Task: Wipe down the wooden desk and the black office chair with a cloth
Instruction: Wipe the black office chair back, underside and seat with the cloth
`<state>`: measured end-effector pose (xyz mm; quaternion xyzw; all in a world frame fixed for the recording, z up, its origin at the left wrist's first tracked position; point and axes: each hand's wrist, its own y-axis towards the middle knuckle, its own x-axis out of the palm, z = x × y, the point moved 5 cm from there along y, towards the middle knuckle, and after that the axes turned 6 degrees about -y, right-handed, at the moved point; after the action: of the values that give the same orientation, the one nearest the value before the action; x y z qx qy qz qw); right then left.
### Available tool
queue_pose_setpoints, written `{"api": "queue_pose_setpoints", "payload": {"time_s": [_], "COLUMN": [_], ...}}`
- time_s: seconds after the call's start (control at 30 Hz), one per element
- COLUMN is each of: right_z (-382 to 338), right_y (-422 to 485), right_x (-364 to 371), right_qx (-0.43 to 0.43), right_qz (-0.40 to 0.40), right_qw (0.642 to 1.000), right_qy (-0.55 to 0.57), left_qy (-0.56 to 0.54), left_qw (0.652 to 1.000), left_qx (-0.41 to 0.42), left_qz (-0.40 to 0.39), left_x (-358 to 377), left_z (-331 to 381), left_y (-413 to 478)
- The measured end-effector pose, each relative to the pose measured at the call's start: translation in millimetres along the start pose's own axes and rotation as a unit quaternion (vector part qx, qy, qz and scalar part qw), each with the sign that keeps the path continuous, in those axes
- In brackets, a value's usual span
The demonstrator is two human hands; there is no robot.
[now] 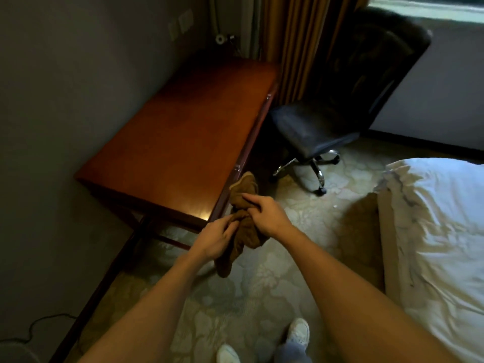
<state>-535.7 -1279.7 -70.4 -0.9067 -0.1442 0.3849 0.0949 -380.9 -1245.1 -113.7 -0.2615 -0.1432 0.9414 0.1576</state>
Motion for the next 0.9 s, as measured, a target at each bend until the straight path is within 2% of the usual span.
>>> {"api": "queue_pose_setpoints", "payload": {"time_s": [0.23, 0.43, 0.6, 0.73, 0.9], "right_z": [28, 56, 93, 129, 153], "right_y": [-16, -5, 12, 27, 42], "right_x": [-88, -159, -214, -247, -277], "right_qx": [-0.011, -0.024, -0.007, 0.027, 0.049], "right_qz": [0.056, 0.056, 0.059, 0.073, 0.081], "right_qw": [0.998, 0.996, 0.993, 0.979, 0.955], "right_qy": [0.026, 0.063, 0.102, 0.189, 0.283], "left_qy": [-0.074, -0.119, -0.205, -0.247, -0.304], "left_qw": [0.996, 0.989, 0.97, 0.956, 0.939], "left_qx": [0.05, 0.072, 0.073, 0.084, 0.081], "left_qz": [-0.004, 0.042, 0.107, 0.136, 0.136], "left_x": [41, 62, 81, 110, 138], "left_z": [86, 155, 210, 251, 280], "left_y": [23, 59, 100, 136, 173]}}
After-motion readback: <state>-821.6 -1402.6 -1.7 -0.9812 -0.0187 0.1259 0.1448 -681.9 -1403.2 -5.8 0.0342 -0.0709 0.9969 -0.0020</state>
